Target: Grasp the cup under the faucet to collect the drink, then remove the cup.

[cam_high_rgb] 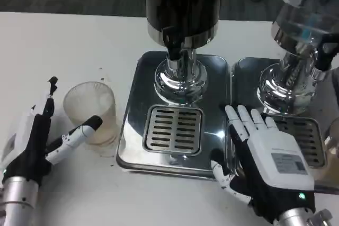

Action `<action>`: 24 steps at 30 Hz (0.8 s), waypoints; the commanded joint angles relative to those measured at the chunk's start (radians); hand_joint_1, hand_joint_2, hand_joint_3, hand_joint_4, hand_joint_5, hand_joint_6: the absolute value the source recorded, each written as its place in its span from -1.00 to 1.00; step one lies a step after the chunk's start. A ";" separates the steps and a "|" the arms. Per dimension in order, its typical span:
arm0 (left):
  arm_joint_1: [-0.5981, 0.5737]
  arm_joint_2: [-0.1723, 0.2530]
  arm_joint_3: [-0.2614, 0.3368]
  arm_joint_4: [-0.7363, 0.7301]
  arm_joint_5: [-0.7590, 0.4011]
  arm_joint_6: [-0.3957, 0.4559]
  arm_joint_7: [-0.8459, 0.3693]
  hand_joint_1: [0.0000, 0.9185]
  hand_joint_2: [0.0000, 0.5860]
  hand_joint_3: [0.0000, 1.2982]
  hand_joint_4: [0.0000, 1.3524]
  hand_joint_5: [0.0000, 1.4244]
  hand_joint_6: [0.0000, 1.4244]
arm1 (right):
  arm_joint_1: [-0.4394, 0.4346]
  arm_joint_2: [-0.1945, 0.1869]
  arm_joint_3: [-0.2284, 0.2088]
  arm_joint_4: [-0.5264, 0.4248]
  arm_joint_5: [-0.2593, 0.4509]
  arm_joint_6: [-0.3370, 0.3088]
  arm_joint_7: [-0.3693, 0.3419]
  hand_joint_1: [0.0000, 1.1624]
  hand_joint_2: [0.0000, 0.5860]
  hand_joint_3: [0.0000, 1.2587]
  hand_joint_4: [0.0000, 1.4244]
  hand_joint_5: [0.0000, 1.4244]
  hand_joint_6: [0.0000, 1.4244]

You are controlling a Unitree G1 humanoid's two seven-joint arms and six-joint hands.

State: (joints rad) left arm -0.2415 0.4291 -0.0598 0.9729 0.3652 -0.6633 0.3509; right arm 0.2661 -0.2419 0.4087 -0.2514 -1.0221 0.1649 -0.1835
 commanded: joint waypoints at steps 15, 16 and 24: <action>-0.047 0.003 -0.035 0.061 0.001 -0.013 -0.020 -0.59 -0.90 -1.00 -0.99 -0.67 -0.68 | 0.004 0.012 0.001 -0.006 0.005 -0.003 -0.011 -0.24 0.75 -0.93 -1.00 -1.00 -1.00; -0.047 0.004 -0.036 0.061 0.001 -0.015 -0.019 -0.57 -0.89 -1.00 -0.97 -0.65 -0.65 | 0.004 0.014 0.001 -0.005 0.005 -0.003 -0.012 -0.23 0.75 -0.93 -1.00 -1.00 -1.00; -0.053 0.011 -0.044 0.072 0.006 -0.018 -0.019 -0.51 -0.87 -0.92 -0.84 -0.51 -0.50 | 0.004 0.021 0.001 0.001 0.005 -0.007 -0.021 -0.22 0.74 -0.92 -1.00 -1.00 -0.99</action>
State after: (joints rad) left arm -0.2916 0.4342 -0.0935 1.0274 0.3620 -0.6783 0.3401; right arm 0.2660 -0.2247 0.4094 -0.2502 -1.0221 0.1644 -0.1866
